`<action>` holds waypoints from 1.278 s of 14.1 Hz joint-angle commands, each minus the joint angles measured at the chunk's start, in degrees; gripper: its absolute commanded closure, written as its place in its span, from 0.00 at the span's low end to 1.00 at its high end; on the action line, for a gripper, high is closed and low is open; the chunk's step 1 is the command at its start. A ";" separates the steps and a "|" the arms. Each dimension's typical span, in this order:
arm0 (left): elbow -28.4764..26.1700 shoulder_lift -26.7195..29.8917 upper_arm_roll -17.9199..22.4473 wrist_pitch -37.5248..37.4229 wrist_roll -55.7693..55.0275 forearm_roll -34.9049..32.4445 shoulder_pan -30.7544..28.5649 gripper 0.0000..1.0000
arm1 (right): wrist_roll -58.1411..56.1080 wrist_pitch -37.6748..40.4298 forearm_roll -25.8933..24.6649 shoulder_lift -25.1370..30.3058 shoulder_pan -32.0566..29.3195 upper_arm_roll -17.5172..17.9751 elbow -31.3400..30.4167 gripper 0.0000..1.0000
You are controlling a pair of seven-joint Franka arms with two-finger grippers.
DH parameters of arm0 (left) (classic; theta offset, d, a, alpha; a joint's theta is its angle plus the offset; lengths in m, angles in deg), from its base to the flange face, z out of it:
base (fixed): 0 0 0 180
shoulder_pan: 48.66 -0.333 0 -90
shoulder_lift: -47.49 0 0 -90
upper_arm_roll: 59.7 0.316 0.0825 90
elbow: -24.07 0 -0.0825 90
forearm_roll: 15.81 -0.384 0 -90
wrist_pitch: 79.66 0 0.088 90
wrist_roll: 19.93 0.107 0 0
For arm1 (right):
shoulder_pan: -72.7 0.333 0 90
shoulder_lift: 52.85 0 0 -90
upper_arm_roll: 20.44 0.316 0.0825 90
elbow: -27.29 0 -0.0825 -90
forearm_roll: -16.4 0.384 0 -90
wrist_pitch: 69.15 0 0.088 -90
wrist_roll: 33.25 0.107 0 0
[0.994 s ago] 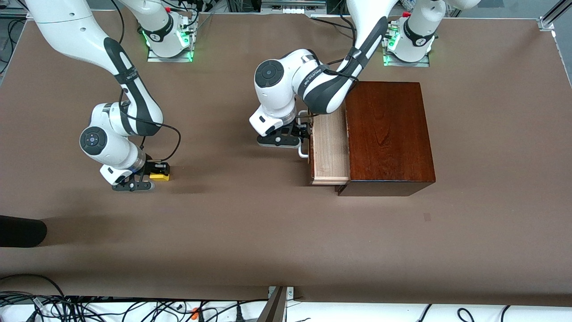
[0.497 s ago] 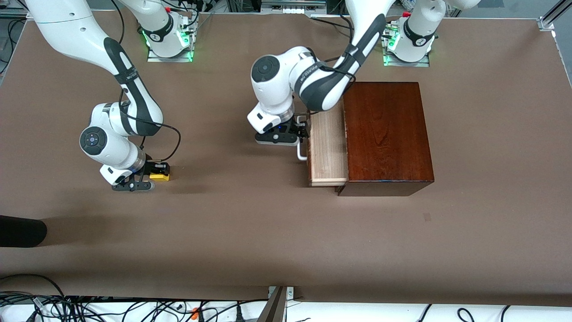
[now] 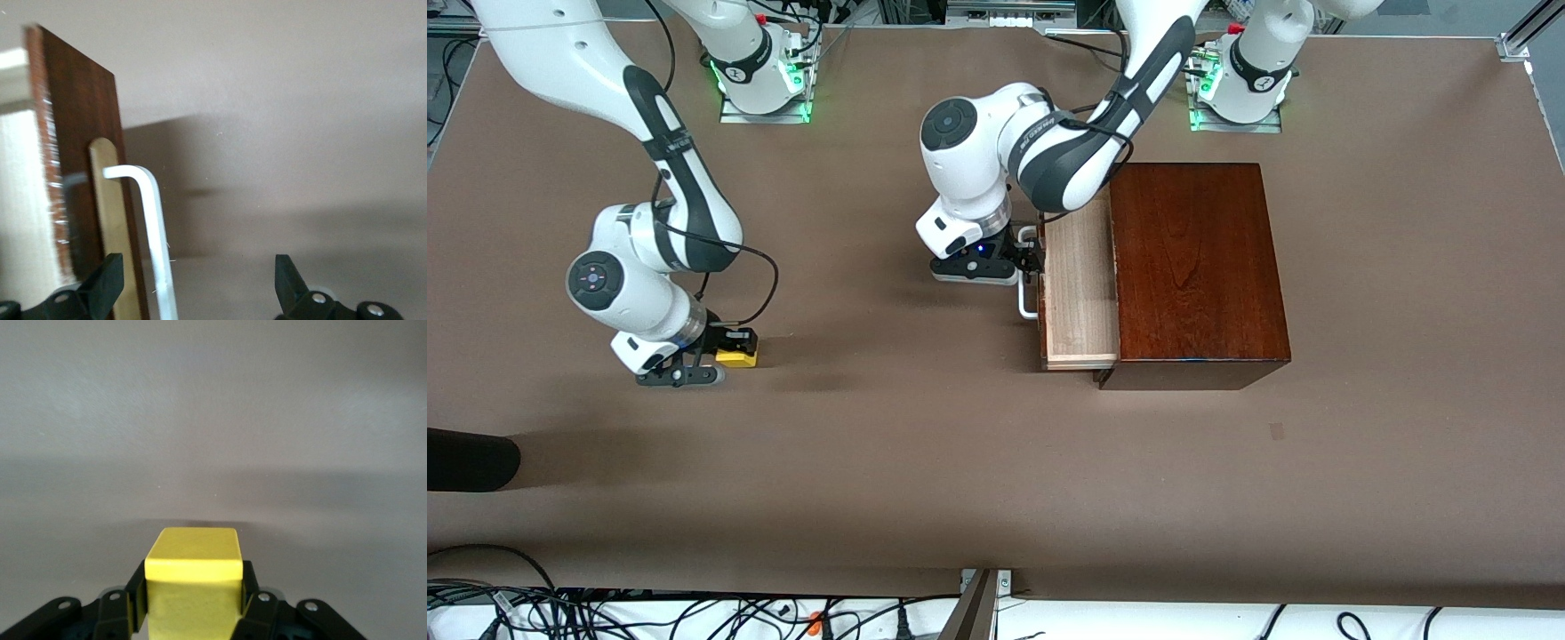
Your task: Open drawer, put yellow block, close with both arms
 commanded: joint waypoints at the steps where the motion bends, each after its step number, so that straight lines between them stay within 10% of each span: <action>1: -0.03 7.16 -0.45 -5.30 0.76 2.32 -1.36 0.00 | -0.35 7.07 -0.76 1.01 0.05 0.17 5.39 0.77; 10: -0.03 22.02 -0.54 -20.07 22.00 11.09 -17.41 0.00 | -1.23 21.86 -0.58 4.25 0.75 3.85 14.02 0.75; 15: -0.03 25.72 -0.45 -27.73 39.59 15.34 -30.52 0.00 | -2.55 23.35 -1.28 8.13 0.84 15.78 14.02 0.75; 18: -0.99 26.69 0.51 -28.87 47.76 15.52 -36.68 0.00 | -2.63 22.65 -10.21 7.34 3.46 24.23 15.42 0.74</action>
